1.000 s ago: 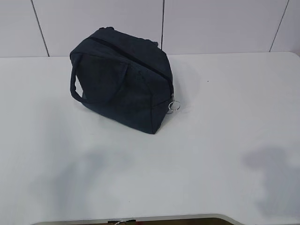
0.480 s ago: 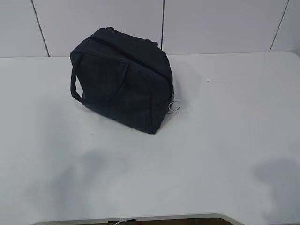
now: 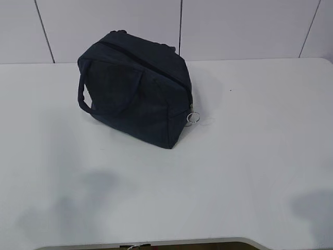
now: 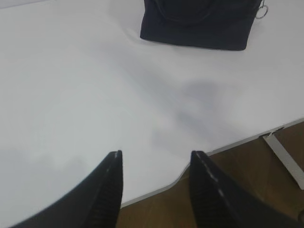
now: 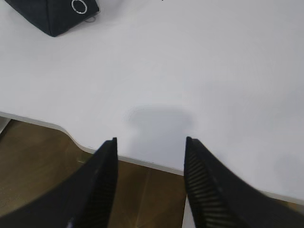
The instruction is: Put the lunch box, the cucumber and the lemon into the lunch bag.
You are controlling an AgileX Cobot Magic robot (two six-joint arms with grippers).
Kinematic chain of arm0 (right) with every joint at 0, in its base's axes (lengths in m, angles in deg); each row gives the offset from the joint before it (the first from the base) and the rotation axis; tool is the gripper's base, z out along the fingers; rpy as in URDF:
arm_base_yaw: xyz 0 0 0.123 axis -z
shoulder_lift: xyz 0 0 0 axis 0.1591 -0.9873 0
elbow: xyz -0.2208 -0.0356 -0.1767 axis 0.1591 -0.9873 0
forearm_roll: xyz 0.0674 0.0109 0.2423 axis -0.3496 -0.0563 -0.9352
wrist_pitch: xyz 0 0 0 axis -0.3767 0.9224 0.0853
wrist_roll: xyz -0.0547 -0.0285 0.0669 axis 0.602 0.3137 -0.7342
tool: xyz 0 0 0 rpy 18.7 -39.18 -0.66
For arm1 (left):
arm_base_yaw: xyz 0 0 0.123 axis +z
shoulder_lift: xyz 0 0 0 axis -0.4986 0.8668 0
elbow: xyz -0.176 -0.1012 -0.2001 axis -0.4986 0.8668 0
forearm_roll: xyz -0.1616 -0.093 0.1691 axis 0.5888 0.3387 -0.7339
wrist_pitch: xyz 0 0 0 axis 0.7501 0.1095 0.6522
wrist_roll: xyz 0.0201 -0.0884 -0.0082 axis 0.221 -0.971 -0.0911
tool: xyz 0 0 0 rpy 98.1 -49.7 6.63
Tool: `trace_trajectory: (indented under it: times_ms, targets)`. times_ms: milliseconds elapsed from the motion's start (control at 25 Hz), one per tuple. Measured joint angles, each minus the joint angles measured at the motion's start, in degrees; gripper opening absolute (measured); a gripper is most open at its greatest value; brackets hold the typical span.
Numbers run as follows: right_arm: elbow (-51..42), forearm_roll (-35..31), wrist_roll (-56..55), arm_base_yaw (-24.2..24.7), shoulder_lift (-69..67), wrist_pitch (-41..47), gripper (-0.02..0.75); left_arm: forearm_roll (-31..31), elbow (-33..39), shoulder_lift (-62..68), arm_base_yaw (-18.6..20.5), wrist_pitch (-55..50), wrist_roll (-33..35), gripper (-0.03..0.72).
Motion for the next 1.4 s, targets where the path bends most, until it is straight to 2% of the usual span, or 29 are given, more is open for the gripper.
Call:
trace_trajectory:
  times_ms: [1400]
  targets:
    - [-0.24,0.32,0.00,0.00,0.04,0.00,0.374,-0.08,0.79,0.00,0.00,-0.94,-0.09,0.309]
